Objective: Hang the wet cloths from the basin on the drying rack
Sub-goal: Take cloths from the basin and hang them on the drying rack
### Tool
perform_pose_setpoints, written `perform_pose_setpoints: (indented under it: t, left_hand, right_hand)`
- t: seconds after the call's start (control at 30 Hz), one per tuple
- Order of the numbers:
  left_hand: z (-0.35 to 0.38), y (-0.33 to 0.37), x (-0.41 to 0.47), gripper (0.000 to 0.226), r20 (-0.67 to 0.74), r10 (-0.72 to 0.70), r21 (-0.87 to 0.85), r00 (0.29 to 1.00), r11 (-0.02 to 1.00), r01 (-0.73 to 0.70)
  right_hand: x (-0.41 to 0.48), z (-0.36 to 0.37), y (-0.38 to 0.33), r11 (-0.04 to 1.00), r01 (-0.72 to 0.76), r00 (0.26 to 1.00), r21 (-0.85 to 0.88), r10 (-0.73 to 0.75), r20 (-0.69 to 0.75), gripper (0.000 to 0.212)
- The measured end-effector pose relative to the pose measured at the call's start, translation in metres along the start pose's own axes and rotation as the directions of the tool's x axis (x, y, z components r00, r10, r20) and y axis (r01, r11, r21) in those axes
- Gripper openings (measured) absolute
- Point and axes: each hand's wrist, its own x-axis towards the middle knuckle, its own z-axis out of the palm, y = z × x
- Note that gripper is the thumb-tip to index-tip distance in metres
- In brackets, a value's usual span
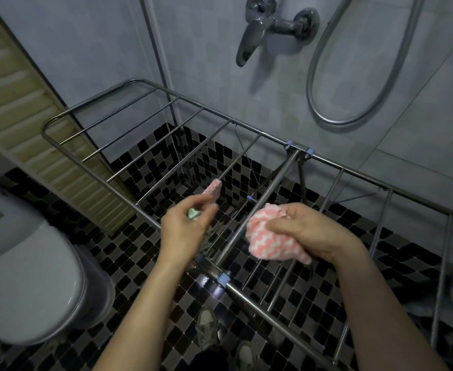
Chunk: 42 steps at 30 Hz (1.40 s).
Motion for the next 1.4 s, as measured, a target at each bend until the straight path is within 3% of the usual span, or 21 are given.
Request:
perform_pose_setpoints:
  t: [0.07,0.13,0.27,0.37,0.5,0.57,0.67,0.73,0.8,0.9,1.0,1.07,1.17,1.23,1.3,1.33,1.4]
  left_hand:
    - [0.005,0.010,-0.002,0.035,0.251,0.071,0.031,0.965,0.996,-0.082]
    - [0.013,0.018,-0.001,0.043,0.467,0.087,0.059,0.880,0.990,-0.129]
    - [0.015,0.020,0.000,0.038,0.647,-0.061,0.036,0.760,0.998,0.049]
    - [0.011,0.019,-0.002,0.016,0.620,-0.075,0.016,0.781,0.996,0.083]
    - [0.011,0.020,-0.005,0.013,0.420,-0.140,-0.175,0.897,0.957,0.232]
    - [0.011,0.019,-0.007,0.012,0.335,-0.151,-0.258,0.930,0.935,0.244]
    - [0.012,0.014,-0.011,0.016,0.241,-0.080,-0.204,0.967,0.970,0.131]
    - [0.014,0.011,-0.012,0.018,0.184,0.078,0.007,0.980,0.997,-0.081]
    - [0.016,0.010,-0.010,0.016,0.165,0.223,0.185,0.961,0.950,-0.252]
    - [0.017,0.018,-0.007,0.016,0.124,0.331,0.267,0.936,0.897,-0.352]
    - [0.017,0.027,-0.004,0.012,0.204,0.280,0.264,0.938,0.907,-0.328]
    - [0.021,0.031,-0.005,0.010,0.280,0.228,0.260,0.933,0.917,-0.302]
    - [0.028,0.034,-0.005,0.018,0.318,0.260,0.311,0.912,0.880,-0.359]
    - [0.033,0.038,-0.006,0.026,0.335,0.271,0.344,0.902,0.857,-0.385]
    - [0.034,0.042,-0.006,0.030,0.356,0.278,0.395,0.892,0.821,-0.413]
    - [0.034,0.044,-0.006,0.029,0.371,0.269,0.431,0.889,0.798,-0.421]
    - [0.033,0.045,-0.005,0.023,0.413,0.196,0.535,0.889,0.738,-0.411]
  right_hand:
    - [-0.004,0.001,-0.010,0.981,0.028,0.998,-0.191,-0.017,0.058,0.018]
    - [-0.004,0.002,-0.018,0.944,0.077,0.992,-0.321,-0.041,0.116,0.015]
    - [-0.003,-0.001,-0.029,0.822,0.151,0.988,-0.549,-0.111,0.104,0.010]
    - [0.000,-0.005,-0.026,0.693,0.121,0.975,-0.710,-0.217,-0.045,0.017]
    - [0.001,-0.004,-0.016,0.739,0.107,0.928,-0.665,-0.314,-0.199,0.014]
    - [0.000,-0.003,-0.011,0.708,0.055,0.889,-0.704,-0.356,-0.289,0.011]
    - [0.000,0.001,-0.004,0.660,0.027,0.814,-0.751,-0.451,-0.366,0.019]
    - [0.000,0.002,0.000,0.640,0.058,0.795,-0.766,-0.494,-0.352,0.020]
    - [0.001,0.000,0.005,0.654,0.067,0.814,-0.754,-0.473,-0.338,0.020]
    - [-0.002,-0.011,0.006,0.786,0.072,0.911,-0.614,-0.302,-0.280,0.024]
    - [-0.008,-0.017,0.003,0.878,0.075,0.981,-0.472,-0.151,-0.124,0.049]
    - [-0.008,-0.014,0.004,0.867,0.048,0.972,-0.496,-0.154,-0.175,0.060]
    - [-0.003,0.001,0.010,0.803,0.014,0.938,-0.596,-0.217,-0.270,0.068]
    - [0.003,0.013,0.016,0.773,0.071,0.876,-0.630,-0.350,-0.331,0.048]
    - [0.006,0.016,0.018,0.759,0.111,0.740,-0.642,-0.494,-0.456,0.017]
    - [0.006,0.015,0.017,0.759,0.107,0.690,-0.642,-0.522,-0.502,0.013]
    - [0.006,0.010,0.015,0.775,0.064,0.684,-0.628,-0.493,-0.538,0.012]
